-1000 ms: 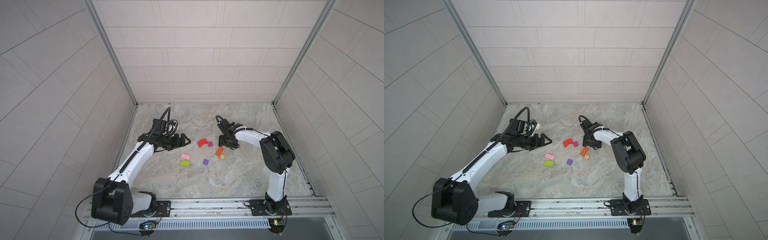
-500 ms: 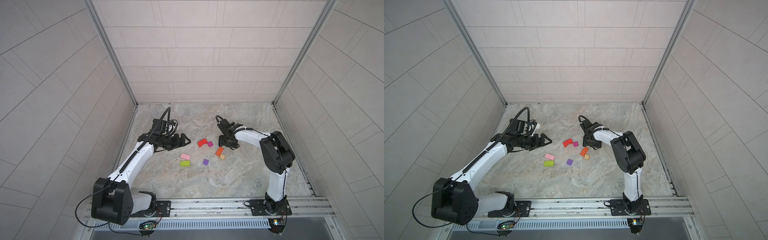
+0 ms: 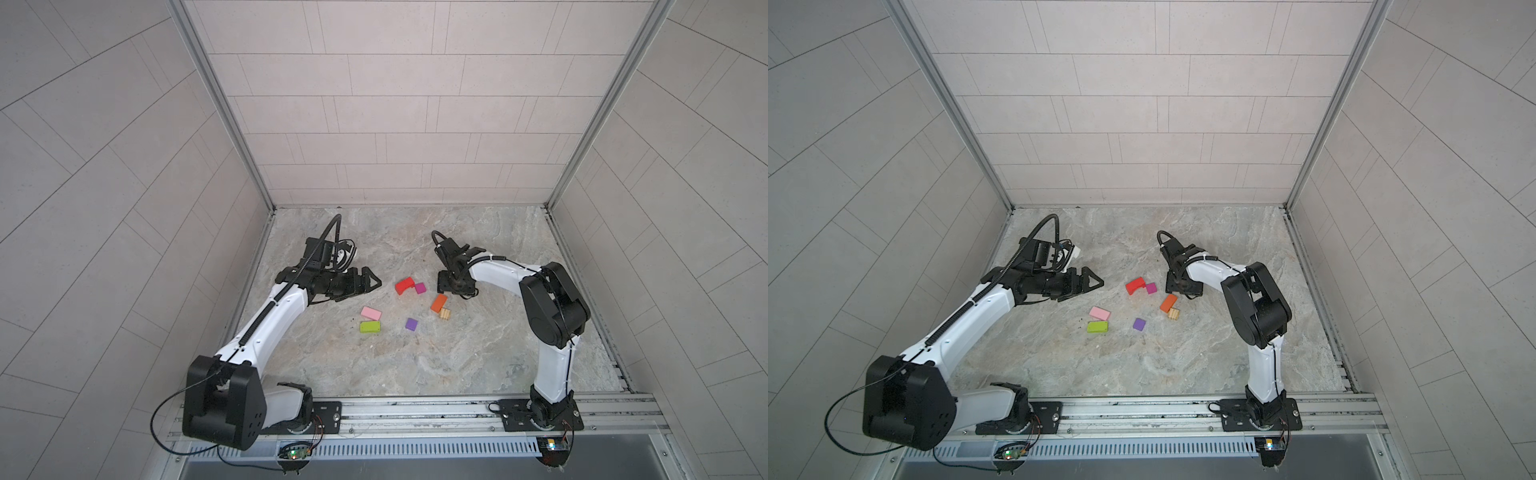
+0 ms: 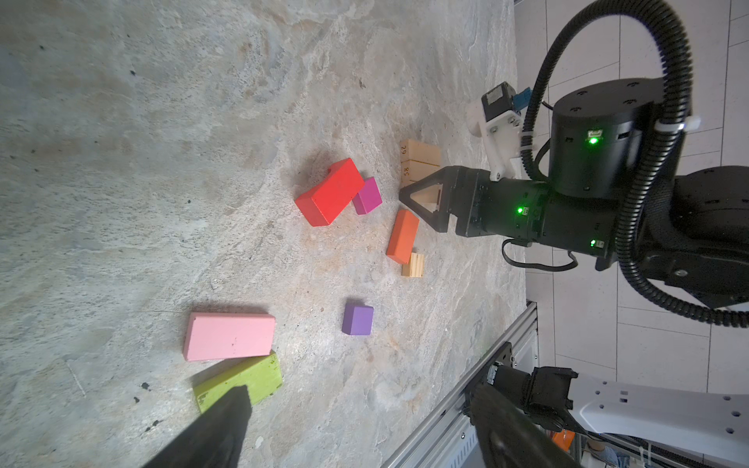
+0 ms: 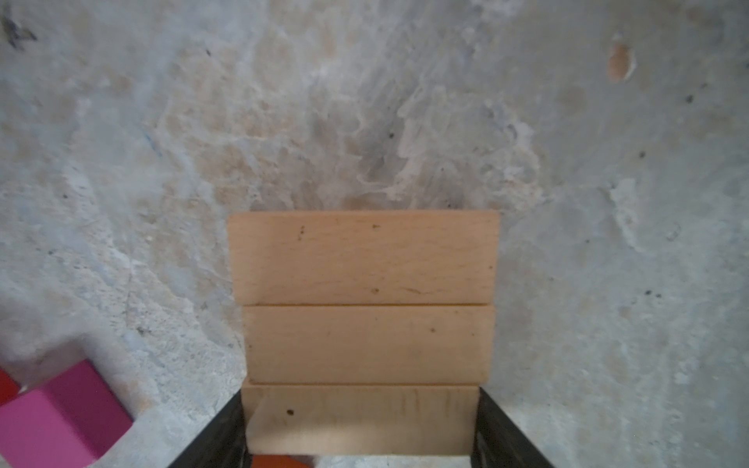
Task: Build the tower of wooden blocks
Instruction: 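Lower the held bar flush against the two paired wooden bars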
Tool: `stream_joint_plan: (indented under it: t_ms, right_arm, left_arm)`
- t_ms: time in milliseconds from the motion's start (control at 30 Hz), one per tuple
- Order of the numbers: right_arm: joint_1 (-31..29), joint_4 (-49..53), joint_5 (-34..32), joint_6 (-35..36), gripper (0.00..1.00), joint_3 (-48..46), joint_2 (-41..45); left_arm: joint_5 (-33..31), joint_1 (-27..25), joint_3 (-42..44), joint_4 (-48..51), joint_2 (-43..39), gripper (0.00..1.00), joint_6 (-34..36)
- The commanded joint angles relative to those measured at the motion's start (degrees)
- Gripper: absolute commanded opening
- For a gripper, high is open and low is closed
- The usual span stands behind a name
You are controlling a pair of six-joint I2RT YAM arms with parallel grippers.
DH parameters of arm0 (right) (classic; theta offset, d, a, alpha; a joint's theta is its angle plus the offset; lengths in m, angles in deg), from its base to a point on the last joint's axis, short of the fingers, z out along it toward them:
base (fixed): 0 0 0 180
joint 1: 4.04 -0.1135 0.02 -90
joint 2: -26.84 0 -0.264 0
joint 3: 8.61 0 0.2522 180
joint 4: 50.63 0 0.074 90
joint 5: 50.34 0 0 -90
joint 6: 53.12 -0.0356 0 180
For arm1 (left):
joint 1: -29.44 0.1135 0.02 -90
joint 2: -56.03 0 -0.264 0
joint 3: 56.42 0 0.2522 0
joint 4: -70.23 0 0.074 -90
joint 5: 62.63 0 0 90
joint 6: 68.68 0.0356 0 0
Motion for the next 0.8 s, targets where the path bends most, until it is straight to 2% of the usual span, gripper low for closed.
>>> stream_joint_plan:
  t_ms: [0, 767]
  right_arm:
    - [0.48, 2.79, -2.11, 0.06, 0.64, -1.75, -0.21]
    - [1.24, 3.09, -2.81, 1.02, 0.64, -2.80, 0.29]
  left_arm:
    - [-0.14, -0.15, -0.40, 1.14, -1.41, 0.92, 1.26]
    - [-0.17, -0.14, -0.40, 1.27, -1.57, 0.92, 1.32]
